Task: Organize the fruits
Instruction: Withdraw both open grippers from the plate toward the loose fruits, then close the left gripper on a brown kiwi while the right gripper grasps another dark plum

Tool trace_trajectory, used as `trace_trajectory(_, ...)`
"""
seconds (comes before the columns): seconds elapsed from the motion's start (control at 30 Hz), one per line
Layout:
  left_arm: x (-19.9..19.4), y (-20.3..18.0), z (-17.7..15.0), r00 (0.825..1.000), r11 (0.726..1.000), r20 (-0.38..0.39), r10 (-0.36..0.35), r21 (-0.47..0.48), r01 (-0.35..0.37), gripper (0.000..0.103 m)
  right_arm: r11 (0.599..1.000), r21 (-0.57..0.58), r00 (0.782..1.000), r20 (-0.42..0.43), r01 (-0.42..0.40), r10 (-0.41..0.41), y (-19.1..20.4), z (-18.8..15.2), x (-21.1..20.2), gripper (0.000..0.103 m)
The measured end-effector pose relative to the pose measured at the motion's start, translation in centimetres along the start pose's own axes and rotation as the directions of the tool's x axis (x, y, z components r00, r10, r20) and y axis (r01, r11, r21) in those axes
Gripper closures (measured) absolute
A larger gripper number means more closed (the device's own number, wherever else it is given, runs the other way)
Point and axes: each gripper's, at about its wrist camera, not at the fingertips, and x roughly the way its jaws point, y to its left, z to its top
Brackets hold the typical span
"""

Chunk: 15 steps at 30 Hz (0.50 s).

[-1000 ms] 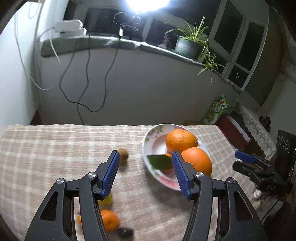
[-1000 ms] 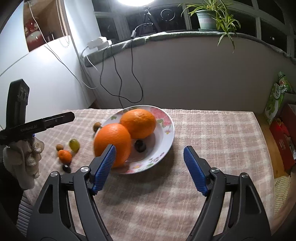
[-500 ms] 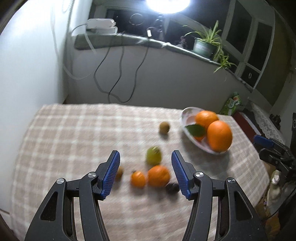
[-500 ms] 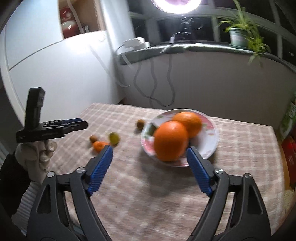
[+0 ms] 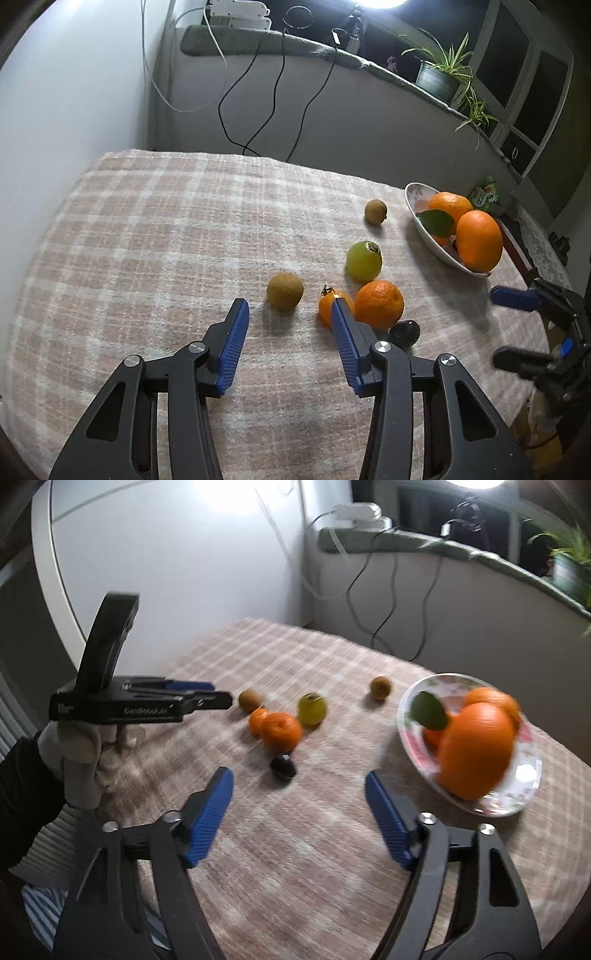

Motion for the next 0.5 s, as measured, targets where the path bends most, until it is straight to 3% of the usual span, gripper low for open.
trace_trajectory(0.27,1.5,0.9,0.6,1.0,0.999,-0.022,-0.017,-0.03,0.017,0.059,1.0,-0.01,0.997,-0.072,-0.019,0.018,0.4,0.4,4.1,0.047)
trace_trajectory(0.5,2.6,1.3,0.7,0.999,0.999,-0.043,-0.029,-0.04,0.027,0.065,1.0,-0.023,0.995,-0.101,-0.02,0.017,0.8,0.4,5.8,0.049)
